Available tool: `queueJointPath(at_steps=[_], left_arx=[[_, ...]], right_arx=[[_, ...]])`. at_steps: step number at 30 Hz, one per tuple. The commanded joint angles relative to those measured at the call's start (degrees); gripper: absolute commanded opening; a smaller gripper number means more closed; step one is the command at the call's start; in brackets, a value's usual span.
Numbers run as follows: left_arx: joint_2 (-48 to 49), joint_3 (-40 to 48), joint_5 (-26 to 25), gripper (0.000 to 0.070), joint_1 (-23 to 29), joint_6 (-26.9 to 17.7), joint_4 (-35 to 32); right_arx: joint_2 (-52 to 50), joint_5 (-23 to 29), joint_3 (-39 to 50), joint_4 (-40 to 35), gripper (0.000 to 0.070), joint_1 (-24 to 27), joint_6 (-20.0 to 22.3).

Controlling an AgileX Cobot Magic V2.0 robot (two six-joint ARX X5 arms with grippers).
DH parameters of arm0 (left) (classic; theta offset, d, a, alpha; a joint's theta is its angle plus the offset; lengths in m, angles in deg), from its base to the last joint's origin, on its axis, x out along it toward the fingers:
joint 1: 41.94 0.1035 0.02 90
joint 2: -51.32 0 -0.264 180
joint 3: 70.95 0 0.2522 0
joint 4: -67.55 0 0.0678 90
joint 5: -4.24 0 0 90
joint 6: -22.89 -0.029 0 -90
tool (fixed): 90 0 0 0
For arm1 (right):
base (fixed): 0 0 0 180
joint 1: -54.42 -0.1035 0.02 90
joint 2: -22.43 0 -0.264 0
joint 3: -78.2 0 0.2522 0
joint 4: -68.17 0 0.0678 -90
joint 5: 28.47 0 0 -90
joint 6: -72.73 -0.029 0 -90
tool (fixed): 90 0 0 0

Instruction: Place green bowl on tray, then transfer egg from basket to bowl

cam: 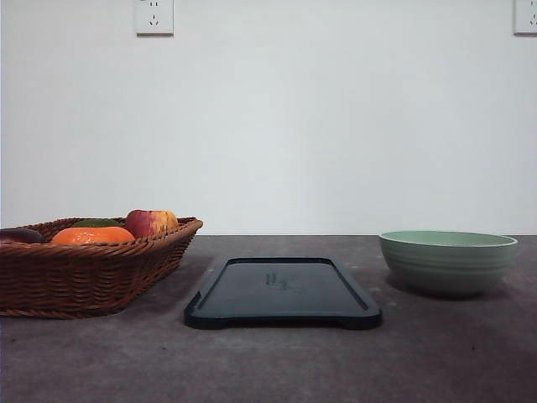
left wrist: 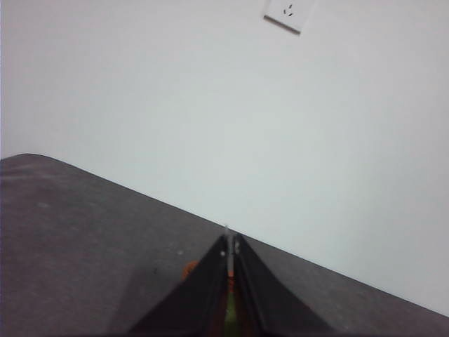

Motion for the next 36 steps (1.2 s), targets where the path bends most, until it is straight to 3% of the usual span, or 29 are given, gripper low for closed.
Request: queueJointPath(at_steps=[1, 9, 13, 19, 25, 32, 34, 36], left_arx=[[-1.86, -3.19, 0.17, 0.0, 0.07, -1.81, 1.92], [-14.1, -14.48, -1.0, 0.0, 0.04, -2.83, 14.01], [-21.32, -19.88, -4.99, 0.0, 0.04, -4.98, 18.63], [-31.98, -27.9, -11.4, 0.0, 0.0, -8.93, 25.53], [-41.82, -35.11, -18.31, 0.0, 0.0, -14.9, 31.47], [-46.29, -37.88, -18.84, 0.0, 0.0, -16.02, 32.89], [-46.28, -37.88, -18.83, 0.0029, 0.0, -16.02, 32.92], [-46.27, -37.88, -18.82, 0.0144, 0.0, -16.0, 32.95]], right_arx=[[2.27, -0.31, -2.34, 1.03, 0.0006, 0.07, 0.85], [16.15, -5.33, -12.58, 8.1, 0.0006, 0.07, 2.43], [23.48, -9.61, -16.41, 10.12, 0.0006, 0.07, 2.67], [33.92, -9.96, -21.9, 16.5, 0.0006, 0.05, 2.69], [42.65, -13.92, -26.46, 22.6, 0.0006, 0.06, 4.04], [45.35, -15.41, -27.21, 22.45, 0.0009, 0.04, 4.7], [45.29, -15.39, -27.21, 22.68, 0.01, 0.04, 5.63], [45.3, -15.37, -27.21, 23.1, 0.0315, 0.04, 5.72]])
